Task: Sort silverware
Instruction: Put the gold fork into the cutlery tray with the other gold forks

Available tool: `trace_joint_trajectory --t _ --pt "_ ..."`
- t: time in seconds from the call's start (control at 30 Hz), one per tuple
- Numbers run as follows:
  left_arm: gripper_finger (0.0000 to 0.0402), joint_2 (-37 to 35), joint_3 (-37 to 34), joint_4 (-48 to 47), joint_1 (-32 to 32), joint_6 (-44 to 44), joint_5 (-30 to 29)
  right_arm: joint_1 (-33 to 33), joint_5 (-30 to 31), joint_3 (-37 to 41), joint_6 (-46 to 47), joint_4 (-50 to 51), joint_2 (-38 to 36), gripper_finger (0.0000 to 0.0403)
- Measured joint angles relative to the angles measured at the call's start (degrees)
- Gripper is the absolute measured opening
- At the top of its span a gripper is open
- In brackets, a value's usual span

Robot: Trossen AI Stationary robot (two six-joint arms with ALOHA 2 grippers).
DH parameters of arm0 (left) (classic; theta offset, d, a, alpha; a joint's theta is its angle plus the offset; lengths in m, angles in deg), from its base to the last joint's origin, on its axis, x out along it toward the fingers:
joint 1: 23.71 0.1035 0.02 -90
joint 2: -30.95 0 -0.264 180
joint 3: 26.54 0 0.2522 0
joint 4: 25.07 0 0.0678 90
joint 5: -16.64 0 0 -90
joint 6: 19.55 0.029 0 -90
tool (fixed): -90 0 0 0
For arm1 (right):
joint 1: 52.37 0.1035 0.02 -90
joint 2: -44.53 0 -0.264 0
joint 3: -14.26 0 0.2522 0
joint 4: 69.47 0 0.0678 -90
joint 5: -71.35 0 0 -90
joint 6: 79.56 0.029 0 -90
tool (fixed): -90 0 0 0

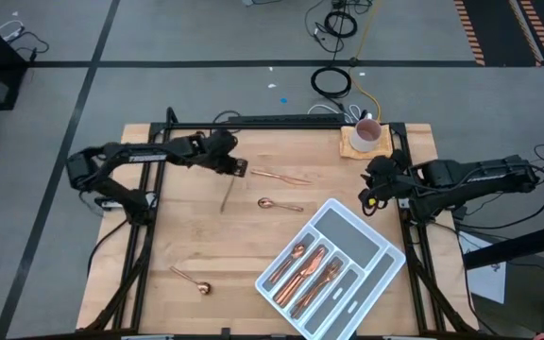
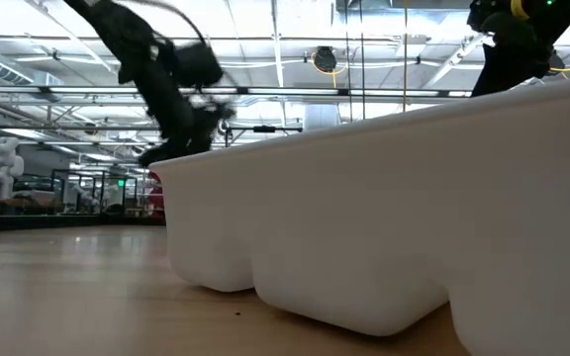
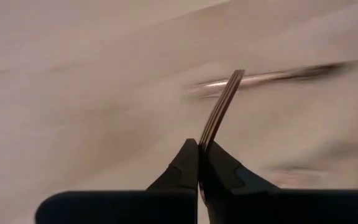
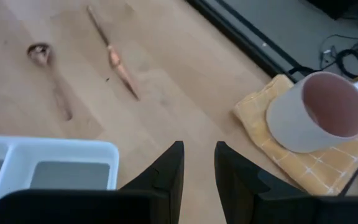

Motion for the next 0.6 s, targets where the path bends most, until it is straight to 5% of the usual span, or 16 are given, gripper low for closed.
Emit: trace_joint_trajectory --t 0.27,0.6 --pt "0.0004 -8.2 0.1 24.1 -5.5 -8.7 12.1 0.0 2.6 1.0 0.8 -0.1 -2.6 0.0080" --pt "0.0004 -2.2 0.0 40.0 -20.0 -13.5 7.9 0.0 3.1 10.2 7.0 -0.5 -8.8 0.0080"
